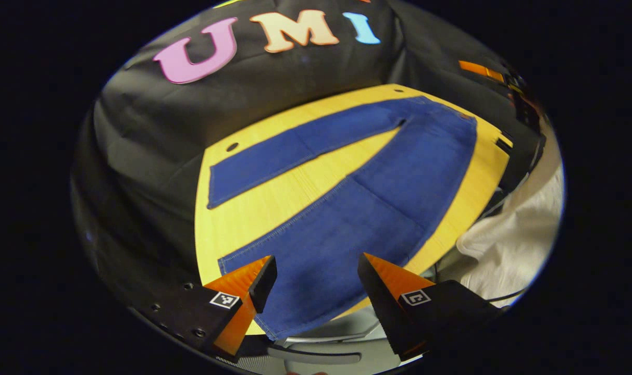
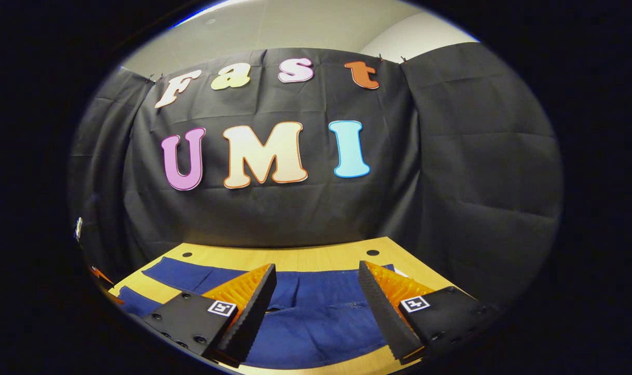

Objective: Grasp the waist and the cuffs of the jeans and fold them to make the two legs overlap; first hold the waist and fold one-third of the jeans toward the cuffs, then hold the cuffs and fold the remaining one-third in the same direction to finish folding.

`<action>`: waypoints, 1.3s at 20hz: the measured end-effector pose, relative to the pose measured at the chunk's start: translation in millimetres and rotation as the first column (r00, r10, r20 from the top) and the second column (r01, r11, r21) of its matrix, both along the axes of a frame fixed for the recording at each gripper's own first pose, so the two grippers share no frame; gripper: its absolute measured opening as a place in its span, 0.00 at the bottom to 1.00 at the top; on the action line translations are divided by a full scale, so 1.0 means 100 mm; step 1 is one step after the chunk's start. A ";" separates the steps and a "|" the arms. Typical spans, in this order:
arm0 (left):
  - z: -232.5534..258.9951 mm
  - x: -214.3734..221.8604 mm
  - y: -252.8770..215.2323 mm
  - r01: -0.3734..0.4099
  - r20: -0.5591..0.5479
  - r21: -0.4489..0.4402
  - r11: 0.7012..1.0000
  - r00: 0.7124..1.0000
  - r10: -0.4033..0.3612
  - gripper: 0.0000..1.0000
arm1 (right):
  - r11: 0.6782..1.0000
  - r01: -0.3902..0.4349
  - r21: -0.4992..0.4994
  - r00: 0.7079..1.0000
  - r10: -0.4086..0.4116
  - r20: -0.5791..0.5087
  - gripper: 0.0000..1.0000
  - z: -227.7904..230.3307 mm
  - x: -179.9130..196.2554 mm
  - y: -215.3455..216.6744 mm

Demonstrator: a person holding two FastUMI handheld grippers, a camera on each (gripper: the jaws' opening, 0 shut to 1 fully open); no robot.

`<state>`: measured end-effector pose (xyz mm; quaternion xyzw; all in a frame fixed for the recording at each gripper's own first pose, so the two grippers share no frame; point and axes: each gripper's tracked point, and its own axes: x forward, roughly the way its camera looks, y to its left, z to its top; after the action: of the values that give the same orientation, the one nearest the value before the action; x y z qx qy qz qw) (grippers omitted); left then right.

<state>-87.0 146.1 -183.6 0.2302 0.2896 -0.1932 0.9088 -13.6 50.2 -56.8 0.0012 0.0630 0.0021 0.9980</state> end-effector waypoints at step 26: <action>-1.00 -0.25 -0.03 0.329 -0.342 0.207 0.921 0.907 -0.247 0.94 | 0.996 0.085 -0.024 0.995 -0.086 -0.050 0.98 -0.17 -0.47 -0.20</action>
<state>-112.0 143.0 -283.3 0.3545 0.4136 -0.3203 0.7751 -60.7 30.3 -73.5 -0.0070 0.0883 -0.0416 0.9952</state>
